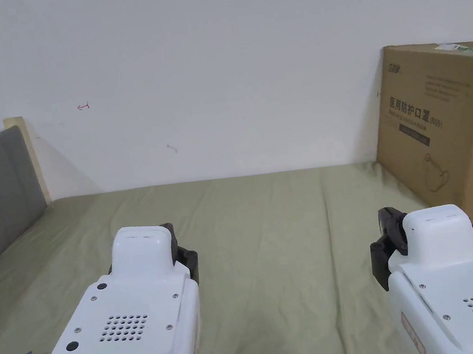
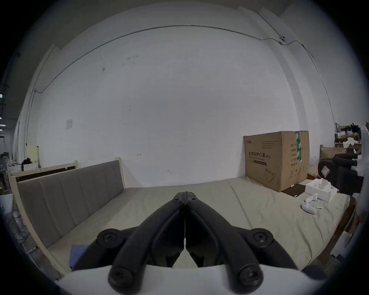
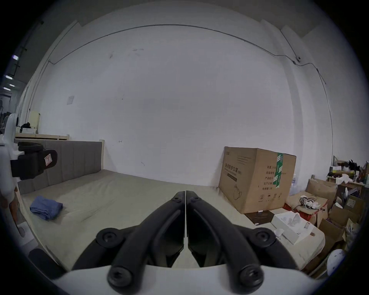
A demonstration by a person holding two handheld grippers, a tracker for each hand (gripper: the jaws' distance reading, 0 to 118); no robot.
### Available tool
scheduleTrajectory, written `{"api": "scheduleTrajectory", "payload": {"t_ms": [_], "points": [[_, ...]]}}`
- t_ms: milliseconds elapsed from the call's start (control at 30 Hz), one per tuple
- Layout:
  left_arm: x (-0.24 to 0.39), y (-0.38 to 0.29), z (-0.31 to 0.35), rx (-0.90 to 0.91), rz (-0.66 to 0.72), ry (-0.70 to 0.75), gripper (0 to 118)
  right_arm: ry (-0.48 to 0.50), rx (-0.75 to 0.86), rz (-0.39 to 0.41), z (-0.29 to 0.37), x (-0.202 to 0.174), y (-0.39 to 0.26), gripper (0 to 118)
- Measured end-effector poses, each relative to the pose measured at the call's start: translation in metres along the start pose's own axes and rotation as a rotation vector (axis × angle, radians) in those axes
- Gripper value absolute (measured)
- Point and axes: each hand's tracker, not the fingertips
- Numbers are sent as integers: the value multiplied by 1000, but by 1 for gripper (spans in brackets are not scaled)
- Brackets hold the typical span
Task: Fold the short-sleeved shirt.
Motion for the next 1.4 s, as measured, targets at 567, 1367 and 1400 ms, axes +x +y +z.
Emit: {"api": "scheduleTrajectory", "payload": {"t_ms": [567,1367,1400], "points": [[-7,1,-3,8,6,16,0,16,4,-4,-4,-6,1,0],[-10,-8,-1,-10,10,24,0,36,-9,0,-5,-10,-1,0],[-10,-8,-1,-9,11,25,0,37,-9,0,-5,-11,-1,0]]}}
